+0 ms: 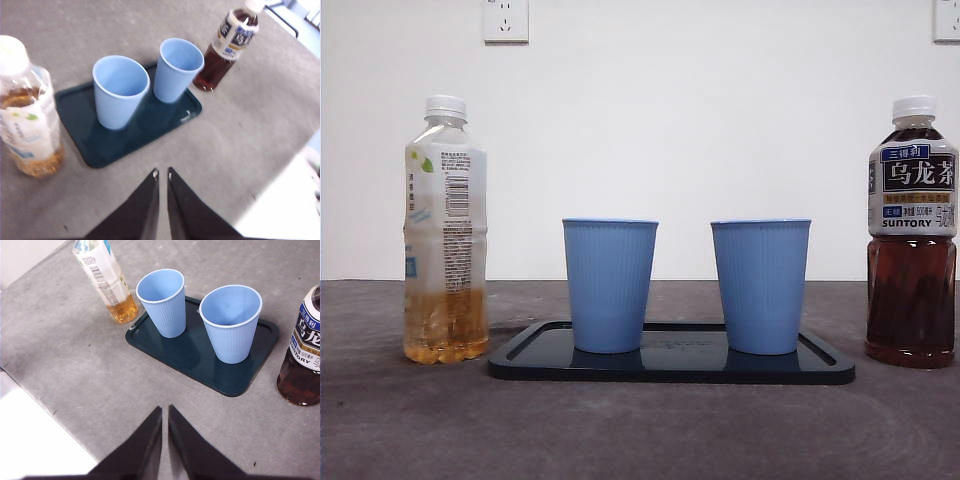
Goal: Pour the drink into the cup
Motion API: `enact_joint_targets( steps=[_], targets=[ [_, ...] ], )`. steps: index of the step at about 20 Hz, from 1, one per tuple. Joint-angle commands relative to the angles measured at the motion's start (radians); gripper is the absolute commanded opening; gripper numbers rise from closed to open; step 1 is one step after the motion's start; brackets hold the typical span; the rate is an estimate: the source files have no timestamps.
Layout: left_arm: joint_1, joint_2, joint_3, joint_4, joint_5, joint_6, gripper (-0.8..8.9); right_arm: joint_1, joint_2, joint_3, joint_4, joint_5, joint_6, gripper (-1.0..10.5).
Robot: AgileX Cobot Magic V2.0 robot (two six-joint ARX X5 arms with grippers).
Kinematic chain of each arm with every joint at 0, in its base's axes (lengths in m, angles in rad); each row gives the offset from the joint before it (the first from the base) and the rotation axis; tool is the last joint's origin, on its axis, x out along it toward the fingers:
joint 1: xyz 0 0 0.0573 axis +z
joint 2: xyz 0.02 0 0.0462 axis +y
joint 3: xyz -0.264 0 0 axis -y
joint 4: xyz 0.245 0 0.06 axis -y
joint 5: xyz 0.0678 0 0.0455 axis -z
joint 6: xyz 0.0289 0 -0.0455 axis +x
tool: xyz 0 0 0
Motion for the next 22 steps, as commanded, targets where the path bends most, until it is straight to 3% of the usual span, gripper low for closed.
enact_joint_targets(
  steps=[1, 2, 6, 9, 10, 12, 15, 20, 22],
  targets=[
    [0.072, -0.04, -0.075, 0.112, -0.038, 0.177, 0.18, 0.005, 0.002, 0.01, 0.011, -0.001, -0.005, 0.2],
    [0.127, -0.082, -0.15, 0.199, -0.038, 0.217, 0.2, 0.005, 0.002, 0.01, 0.011, -0.001, -0.005, 0.2],
    [0.301, -0.313, -0.536, 0.613, -0.038, 0.219, 0.19, 0.005, 0.002, 0.01, 0.011, -0.001, -0.005, 0.2],
    [0.36, -0.448, -0.737, 0.771, -0.04, 0.113, 0.19, 0.005, 0.002, 0.01, 0.011, -0.001, -0.005, 0.2],
    [0.372, -0.482, -0.784, 0.792, -0.04, 0.088, 0.19, 0.005, 0.002, 0.01, 0.011, -0.002, -0.005, 0.2],
    [0.396, -0.55, -0.861, 0.779, -0.04, 0.132, 0.19, 0.005, 0.002, 0.01, 0.011, -0.001, -0.005, 0.2],
    [0.434, -0.632, -0.943, 0.776, -0.079, 0.074, 0.19, 0.005, 0.002, 0.01, 0.011, -0.002, -0.005, 0.2],
    [0.454, -0.687, -0.951, 0.684, -0.233, 0.071, 0.19, 0.005, 0.002, 0.01, 0.011, -0.002, -0.005, 0.2],
    [0.457, -0.687, -0.951, 0.63, -0.243, 0.071, 0.19, 0.005, 0.002, 0.01, 0.011, -0.001, -0.005, 0.2]
  ],
)
